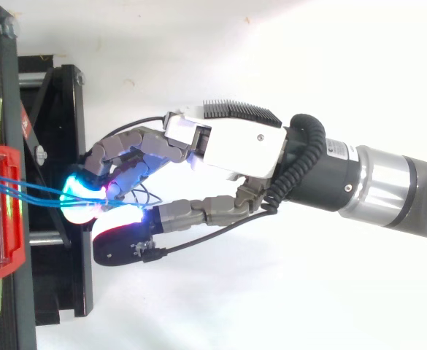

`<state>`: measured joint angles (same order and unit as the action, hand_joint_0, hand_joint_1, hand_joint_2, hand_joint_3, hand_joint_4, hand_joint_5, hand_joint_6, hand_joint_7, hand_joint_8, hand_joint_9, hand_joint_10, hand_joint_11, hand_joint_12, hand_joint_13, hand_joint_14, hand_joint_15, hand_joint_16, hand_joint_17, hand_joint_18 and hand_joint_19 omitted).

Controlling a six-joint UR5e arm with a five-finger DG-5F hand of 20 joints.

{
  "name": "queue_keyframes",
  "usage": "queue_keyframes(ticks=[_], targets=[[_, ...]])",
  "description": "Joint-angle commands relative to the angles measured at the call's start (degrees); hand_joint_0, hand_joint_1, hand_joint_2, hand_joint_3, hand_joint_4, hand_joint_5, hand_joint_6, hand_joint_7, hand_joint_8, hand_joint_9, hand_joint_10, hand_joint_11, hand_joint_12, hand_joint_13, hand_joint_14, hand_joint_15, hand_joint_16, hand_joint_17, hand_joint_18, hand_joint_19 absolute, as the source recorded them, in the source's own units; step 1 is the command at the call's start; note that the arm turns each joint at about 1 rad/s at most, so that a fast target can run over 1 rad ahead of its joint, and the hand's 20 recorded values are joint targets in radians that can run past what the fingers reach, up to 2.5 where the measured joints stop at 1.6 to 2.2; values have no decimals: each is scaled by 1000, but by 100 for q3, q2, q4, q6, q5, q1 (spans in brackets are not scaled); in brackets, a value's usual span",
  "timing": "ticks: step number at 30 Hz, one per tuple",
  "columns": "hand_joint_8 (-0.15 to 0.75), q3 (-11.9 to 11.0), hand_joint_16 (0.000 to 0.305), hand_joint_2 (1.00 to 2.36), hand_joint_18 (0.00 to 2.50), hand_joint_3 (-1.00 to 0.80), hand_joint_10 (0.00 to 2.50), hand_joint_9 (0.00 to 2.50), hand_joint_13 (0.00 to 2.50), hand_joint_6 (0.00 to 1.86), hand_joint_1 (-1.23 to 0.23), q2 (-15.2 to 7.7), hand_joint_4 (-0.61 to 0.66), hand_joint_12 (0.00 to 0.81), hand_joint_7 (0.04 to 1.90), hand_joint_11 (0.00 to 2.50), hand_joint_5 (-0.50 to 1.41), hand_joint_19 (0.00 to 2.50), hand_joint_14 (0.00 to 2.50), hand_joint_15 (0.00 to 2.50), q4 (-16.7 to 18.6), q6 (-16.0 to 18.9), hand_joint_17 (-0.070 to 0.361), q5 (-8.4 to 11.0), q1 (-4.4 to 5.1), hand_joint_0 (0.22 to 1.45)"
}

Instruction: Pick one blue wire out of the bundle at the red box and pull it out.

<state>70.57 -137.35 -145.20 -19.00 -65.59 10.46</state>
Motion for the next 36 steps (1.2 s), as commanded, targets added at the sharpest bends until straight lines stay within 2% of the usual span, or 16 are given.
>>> queue_keyframes(ticks=[1,8,19,25,36], targets=[[334,0,52,1006,595,-179,5,870,795,852,-683,68,224,410,669,339,-190,283,10,313,-176,1,118,-59,0,615],[336,0,53,1005,611,-188,5,875,812,880,-696,130,232,412,666,355,-195,283,10,328,-351,1,120,-121,-35,613],[328,0,51,1008,600,-251,7,880,812,853,-674,147,248,398,651,348,-188,308,12,341,-351,1,115,-121,-62,593],[346,9,55,1007,631,-188,5,908,836,857,-668,156,219,411,694,359,-184,299,11,345,-351,1,123,-121,-88,597],[365,0,58,1000,720,-81,5,931,893,909,-687,209,205,432,609,393,-185,318,13,382,-343,-25,131,-139,-141,603]])
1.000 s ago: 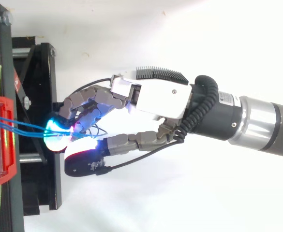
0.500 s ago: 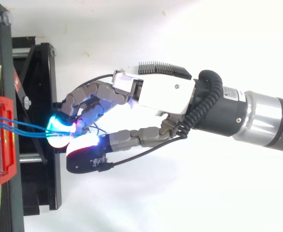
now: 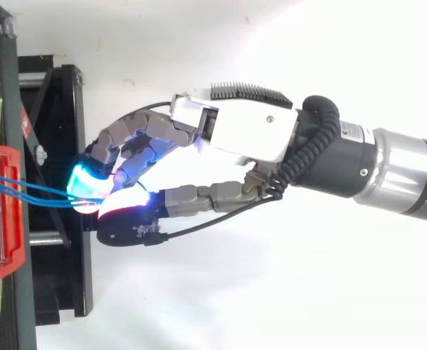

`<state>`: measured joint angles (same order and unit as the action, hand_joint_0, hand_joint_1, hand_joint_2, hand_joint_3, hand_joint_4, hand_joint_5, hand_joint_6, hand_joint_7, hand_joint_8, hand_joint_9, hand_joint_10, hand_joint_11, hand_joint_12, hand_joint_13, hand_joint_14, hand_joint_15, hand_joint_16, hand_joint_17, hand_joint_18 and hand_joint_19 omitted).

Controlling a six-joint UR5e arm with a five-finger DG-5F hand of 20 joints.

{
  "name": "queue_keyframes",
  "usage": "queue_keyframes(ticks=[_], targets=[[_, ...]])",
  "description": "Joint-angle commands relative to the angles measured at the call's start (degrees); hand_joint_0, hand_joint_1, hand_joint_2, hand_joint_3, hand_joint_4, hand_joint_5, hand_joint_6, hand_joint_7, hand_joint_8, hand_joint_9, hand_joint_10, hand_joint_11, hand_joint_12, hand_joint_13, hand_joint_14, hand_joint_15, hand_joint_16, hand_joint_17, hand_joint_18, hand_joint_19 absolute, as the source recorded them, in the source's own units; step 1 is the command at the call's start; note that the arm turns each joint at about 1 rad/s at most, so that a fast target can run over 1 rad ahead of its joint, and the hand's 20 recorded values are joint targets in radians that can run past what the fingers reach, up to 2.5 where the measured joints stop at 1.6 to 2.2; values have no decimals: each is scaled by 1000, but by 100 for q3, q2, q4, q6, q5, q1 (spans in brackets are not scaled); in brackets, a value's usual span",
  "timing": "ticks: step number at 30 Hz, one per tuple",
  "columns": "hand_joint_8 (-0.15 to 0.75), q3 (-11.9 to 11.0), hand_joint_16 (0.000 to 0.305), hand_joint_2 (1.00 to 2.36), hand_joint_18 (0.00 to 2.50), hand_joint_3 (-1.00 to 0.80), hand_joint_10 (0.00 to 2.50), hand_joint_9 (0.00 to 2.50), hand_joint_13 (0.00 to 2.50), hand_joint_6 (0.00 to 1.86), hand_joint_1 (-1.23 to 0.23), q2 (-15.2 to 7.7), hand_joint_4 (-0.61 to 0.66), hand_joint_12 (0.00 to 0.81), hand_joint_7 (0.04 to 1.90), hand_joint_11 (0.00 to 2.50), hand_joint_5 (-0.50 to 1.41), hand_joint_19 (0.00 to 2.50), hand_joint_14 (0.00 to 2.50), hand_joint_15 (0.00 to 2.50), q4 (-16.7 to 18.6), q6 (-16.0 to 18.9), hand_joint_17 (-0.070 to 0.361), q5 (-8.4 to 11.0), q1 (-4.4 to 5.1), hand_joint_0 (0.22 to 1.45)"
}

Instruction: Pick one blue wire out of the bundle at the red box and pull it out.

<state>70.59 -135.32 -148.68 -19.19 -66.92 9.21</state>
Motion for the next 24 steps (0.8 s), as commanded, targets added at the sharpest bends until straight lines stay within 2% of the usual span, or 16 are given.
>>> queue_keyframes(ticks=[1,4,9,12,14,17,24], targets=[[368,-2,59,1004,733,-72,4,933,898,913,-688,23,200,433,606,403,-185,321,11,385,6,-6,133,-5,-16,601],[372,-2,60,1062,757,-86,4,938,912,921,-693,58,198,440,595,422,-184,336,12,401,-3,-23,135,-5,-34,589],[369,-2,58,1002,766,-84,8,934,921,938,-745,85,181,434,625,462,-189,357,12,423,-65,-41,131,-75,-51,606],[360,7,57,1005,757,-136,5,928,918,943,-755,111,210,424,620,459,-193,370,13,440,-82,-41,127,-137,-69,610],[336,-2,51,1011,705,-259,7,919,891,932,-736,111,187,395,646,477,-197,410,14,453,-82,-50,114,-145,-69,583],[315,-2,47,1010,671,-332,10,910,875,911,-710,111,176,382,680,477,-196,435,17,459,-82,-85,106,-154,-69,563],[322,-2,48,1008,673,-367,8,915,879,899,-716,111,161,387,714,483,-195,432,15,456,-74,-217,108,-154,-69,547]])
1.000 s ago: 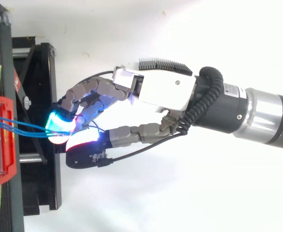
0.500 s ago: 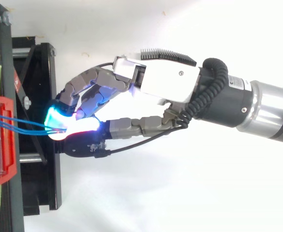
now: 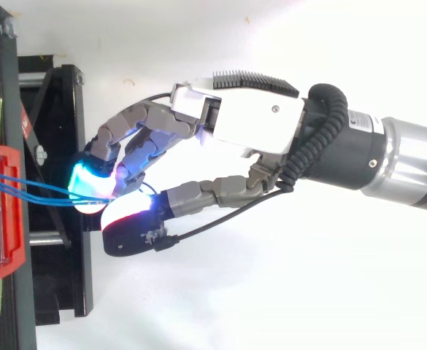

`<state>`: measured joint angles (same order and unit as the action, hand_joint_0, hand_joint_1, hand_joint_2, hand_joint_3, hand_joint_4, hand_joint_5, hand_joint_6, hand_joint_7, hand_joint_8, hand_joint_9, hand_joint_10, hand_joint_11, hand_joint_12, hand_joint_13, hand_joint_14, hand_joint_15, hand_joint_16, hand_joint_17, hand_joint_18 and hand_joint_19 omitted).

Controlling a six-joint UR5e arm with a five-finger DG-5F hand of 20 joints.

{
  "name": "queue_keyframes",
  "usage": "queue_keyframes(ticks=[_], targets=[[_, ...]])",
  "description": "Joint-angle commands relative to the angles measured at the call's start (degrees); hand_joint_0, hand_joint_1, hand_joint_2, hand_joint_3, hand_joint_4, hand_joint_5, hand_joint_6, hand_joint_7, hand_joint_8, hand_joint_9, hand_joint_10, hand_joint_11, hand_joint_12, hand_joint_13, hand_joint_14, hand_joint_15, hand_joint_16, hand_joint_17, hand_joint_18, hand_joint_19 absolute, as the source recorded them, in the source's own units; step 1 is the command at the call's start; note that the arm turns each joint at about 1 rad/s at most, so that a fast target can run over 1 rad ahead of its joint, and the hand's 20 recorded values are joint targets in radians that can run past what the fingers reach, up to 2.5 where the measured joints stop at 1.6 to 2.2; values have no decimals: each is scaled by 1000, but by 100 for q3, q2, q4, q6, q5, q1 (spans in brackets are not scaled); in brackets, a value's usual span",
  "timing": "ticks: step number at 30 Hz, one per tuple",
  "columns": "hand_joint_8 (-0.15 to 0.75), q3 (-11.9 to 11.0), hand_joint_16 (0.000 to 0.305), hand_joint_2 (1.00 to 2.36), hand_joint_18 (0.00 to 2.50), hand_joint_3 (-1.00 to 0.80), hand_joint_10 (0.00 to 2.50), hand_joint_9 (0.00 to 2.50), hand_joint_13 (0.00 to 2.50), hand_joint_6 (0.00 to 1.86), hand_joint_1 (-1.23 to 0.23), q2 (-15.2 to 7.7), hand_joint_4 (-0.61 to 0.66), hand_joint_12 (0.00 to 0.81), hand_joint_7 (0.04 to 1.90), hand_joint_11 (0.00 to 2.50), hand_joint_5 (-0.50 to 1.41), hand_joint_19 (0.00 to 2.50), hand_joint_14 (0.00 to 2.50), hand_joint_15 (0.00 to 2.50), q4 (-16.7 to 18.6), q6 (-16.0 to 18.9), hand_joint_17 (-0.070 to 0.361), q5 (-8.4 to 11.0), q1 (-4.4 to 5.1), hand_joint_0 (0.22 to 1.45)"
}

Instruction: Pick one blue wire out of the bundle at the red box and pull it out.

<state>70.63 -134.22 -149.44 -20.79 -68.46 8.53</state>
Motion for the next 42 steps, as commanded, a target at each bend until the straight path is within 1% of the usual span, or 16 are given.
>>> queue_keyframes(ticks=[1,4,11,16,22,28,30,33,34,36,38,41,42], targets=[[322,4,48,1009,676,-366,8,914,880,902,-730,1,154,385,733,482,-196,435,15,456,3,-66,108,8,-1,551],[317,4,47,1010,687,-344,10,914,881,919,-765,1,163,383,737,494,-197,430,15,462,3,-83,107,-1,-1,576],[314,4,47,1015,730,-240,11,908,897,948,-802,1,85,379,778,539,-200,450,16,489,-6,-83,105,-1,-1,616],[318,4,47,1018,750,-192,9,914,910,963,-807,1,56,382,786,559,-200,456,17,502,3,-83,106,-1,-1,630],[319,4,47,1020,758,-176,9,938,917,961,-803,1,49,383,801,570,-193,463,18,509,-6,-83,106,8,-1,630],[324,4,47,1017,776,-221,9,963,924,955,-798,19,17,386,840,578,-192,471,19,511,-24,-39,107,8,26,664],[325,4,47,1017,786,-231,11,961,926,955,-802,159,14,388,834,585,-193,462,17,506,-323,-22,106,-18,52,673],[327,4,47,1014,800,-276,11,961,927,955,-809,326,15,390,817,572,-193,460,17,509,-824,-4,106,-45,52,688],[325,4,47,1013,803,-290,11,960,928,954,-815,326,13,388,809,580,-192,459,17,504,-824,-4,106,-45,52,694],[324,12,47,1012,808,-324,9,964,928,954,-822,441,12,389,798,576,-192,450,17,501,-1158,66,105,-106,52,703],[325,12,46,1010,818,-355,11,974,932,949,-832,476,16,389,817,580,-189,458,17,497,-1289,101,104,-159,52,706],[327,4,46,1007,824,-398,12,990,938,945,-833,643,-2,388,858,588,-181,448,17,501,-1588,189,103,-273,35,716],[327,4,46,1006,829,-406,14,989,942,945,-833,643,-4,389,871,583,-180,449,17,505,-1588,189,103,-273,35,717]])
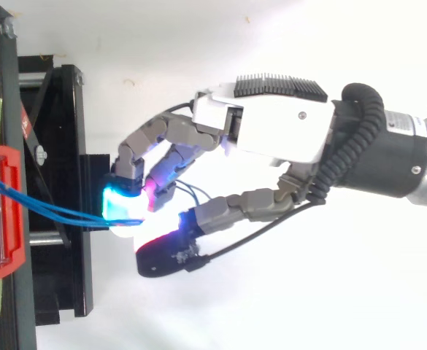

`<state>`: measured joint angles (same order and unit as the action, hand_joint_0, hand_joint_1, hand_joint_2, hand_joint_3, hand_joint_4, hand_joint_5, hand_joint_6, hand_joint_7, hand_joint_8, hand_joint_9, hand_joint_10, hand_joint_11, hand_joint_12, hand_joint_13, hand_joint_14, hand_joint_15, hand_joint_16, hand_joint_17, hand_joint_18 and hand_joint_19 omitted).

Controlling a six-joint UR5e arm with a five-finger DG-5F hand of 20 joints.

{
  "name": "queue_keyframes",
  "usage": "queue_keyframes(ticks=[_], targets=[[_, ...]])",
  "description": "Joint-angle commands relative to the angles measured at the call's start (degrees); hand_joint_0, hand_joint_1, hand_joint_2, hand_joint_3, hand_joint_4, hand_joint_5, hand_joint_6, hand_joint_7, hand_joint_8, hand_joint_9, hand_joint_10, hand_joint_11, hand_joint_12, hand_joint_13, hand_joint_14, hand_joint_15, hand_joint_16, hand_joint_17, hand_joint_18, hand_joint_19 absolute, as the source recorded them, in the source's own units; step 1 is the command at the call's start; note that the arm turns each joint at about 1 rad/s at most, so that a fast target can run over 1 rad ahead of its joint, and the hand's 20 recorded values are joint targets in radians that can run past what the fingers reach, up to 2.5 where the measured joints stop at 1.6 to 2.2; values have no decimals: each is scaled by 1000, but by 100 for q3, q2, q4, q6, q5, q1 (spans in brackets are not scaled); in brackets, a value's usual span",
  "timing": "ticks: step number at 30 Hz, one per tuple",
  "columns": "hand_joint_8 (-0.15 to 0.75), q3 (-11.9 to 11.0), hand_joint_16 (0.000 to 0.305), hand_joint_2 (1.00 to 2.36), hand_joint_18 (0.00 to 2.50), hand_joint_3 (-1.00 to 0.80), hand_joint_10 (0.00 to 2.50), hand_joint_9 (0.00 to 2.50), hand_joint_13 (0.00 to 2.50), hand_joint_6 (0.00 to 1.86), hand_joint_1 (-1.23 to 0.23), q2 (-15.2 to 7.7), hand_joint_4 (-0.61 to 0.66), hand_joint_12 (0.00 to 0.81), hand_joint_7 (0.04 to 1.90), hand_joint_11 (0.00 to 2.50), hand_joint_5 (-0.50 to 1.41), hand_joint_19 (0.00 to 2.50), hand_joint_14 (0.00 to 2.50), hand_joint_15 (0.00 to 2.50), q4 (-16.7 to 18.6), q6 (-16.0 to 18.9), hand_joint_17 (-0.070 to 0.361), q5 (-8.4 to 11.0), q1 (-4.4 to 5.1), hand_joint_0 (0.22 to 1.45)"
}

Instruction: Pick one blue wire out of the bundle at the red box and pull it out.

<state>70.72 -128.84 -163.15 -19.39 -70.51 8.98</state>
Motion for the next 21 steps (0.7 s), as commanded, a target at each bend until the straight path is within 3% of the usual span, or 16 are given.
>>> queue_keyframes(ticks=[1,8,19,21], targets=[[328,3,46,1006,839,-423,12,994,950,948,-841,148,-16,389,888,582,-178,448,19,501,-305,58,103,-86,-20,722],[327,3,46,1002,864,-476,13,1006,965,951,-840,289,-22,386,880,590,-176,453,19,510,-700,85,102,-253,-46,739],[329,3,45,1000,907,-500,12,1020,976,955,-877,359,-11,387,860,610,-172,449,19,516,-815,348,101,-455,-46,745],[328,3,45,1000,908,-500,10,1020,980,955,-877,421,5,385,856,611,-172,453,18,518,-1043,357,101,-472,-55,745]])
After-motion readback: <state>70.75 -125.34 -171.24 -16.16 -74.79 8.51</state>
